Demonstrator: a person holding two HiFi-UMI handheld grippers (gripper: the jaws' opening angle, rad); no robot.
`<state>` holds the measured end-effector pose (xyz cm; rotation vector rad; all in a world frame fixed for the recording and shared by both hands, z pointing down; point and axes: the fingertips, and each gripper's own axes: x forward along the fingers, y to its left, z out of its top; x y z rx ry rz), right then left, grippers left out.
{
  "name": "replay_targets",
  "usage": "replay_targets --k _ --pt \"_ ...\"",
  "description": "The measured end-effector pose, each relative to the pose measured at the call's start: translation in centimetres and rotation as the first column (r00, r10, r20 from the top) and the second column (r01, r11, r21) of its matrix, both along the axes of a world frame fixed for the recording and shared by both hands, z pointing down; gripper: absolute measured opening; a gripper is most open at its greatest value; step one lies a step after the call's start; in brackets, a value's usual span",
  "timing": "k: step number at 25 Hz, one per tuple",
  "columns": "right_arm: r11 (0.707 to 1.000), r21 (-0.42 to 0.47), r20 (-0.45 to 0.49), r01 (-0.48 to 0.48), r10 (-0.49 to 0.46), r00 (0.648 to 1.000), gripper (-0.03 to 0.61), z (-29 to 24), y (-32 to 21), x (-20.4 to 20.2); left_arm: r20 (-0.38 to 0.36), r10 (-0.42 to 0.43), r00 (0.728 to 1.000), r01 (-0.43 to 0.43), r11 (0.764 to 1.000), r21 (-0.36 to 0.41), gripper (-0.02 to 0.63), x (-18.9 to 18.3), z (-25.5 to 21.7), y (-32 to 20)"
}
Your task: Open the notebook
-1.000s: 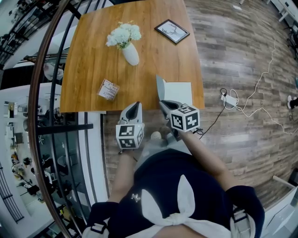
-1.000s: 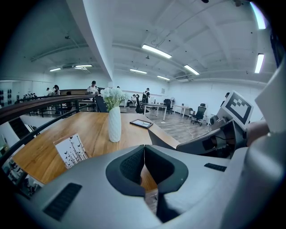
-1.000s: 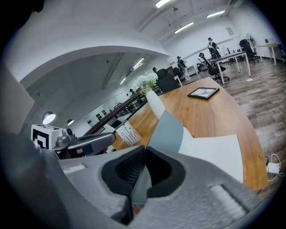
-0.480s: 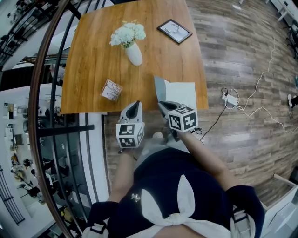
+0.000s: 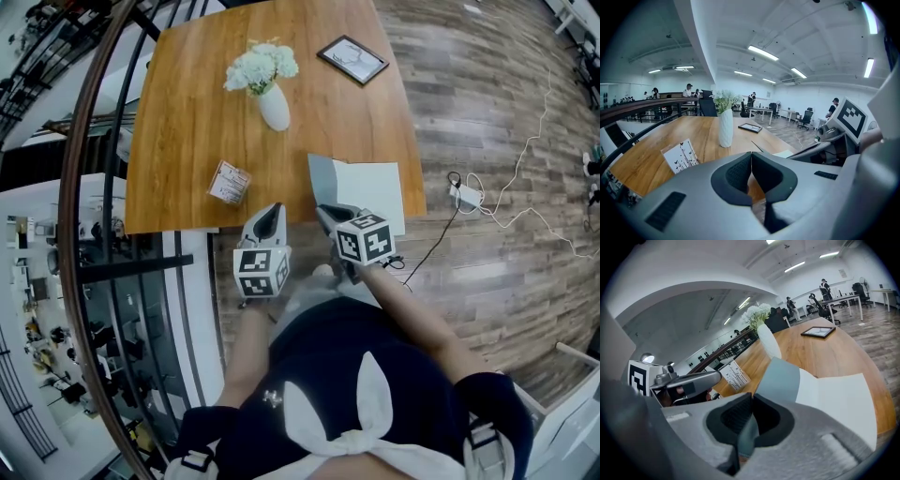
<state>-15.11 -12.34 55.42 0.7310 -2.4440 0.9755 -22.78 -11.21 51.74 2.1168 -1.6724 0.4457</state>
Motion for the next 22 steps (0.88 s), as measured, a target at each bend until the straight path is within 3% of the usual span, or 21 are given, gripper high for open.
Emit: replay_targets --k 22 --pt "1.0 -0.01 -0.056 -0.002 0.001 0.998 0.011 3.6 0.8 -3.4 -0.007 0.062 0.998 -0.063 0.998 -0.03 0.02 -1.4 2.5 0.1"
